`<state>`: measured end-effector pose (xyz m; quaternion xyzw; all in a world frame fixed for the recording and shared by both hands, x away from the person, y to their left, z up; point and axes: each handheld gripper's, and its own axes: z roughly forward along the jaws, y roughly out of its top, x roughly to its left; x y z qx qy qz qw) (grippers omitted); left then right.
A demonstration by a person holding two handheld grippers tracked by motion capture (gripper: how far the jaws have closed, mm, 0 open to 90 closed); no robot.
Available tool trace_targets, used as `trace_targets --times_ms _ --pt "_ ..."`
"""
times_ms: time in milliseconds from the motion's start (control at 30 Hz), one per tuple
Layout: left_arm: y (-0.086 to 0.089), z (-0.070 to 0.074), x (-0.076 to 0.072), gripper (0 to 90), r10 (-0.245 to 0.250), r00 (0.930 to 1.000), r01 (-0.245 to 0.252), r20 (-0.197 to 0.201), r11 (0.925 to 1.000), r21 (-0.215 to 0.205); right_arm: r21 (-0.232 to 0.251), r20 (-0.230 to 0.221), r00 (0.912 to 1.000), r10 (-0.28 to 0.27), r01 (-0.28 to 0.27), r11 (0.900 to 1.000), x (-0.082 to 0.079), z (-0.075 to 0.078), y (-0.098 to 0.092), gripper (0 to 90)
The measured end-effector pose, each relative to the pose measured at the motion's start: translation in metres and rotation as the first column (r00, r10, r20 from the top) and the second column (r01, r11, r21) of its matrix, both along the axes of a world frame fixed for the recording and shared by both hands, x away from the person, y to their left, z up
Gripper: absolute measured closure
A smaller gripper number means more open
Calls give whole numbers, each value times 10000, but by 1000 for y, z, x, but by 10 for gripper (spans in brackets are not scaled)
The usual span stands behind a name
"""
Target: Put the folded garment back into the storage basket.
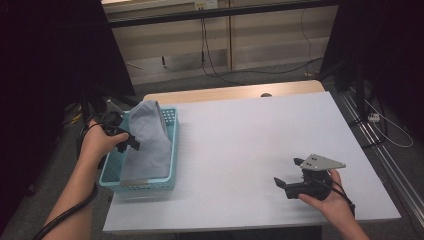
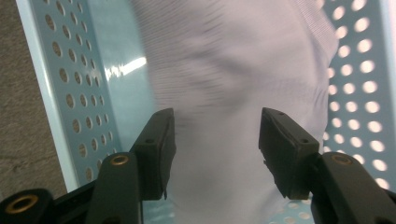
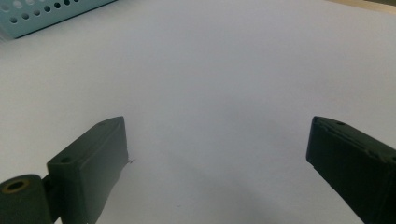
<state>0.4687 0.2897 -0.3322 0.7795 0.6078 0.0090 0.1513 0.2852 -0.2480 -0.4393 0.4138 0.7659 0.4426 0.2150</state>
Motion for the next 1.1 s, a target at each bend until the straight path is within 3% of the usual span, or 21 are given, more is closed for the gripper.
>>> trace_targets --times_ms 300,433,633,900,1100 --pt "1 -5 1 468 -25 9998 28 203 9999 -155 -15 -15 10000 41 -41 10000 0 0 1 53" --pt "0 -6 5 483 164 9977 -144 652 9994 -306 -47 -31 10000 16 -16 10000 0 -1 0 53" --pt "-3 -3 13 528 270 9887 -191 1472 9983 -546 -45 36 10000 6 -5 10000 1 1 -1 53" --pt "-11 -11 27 650 111 9876 -21 1568 9983 -576 -31 -19 10000 65 -66 10000 1 0 0 53" --pt "-15 -17 39 793 268 9801 -173 1966 9986 -497 17 -24 10000 16 -16 10000 3 0 -1 53"
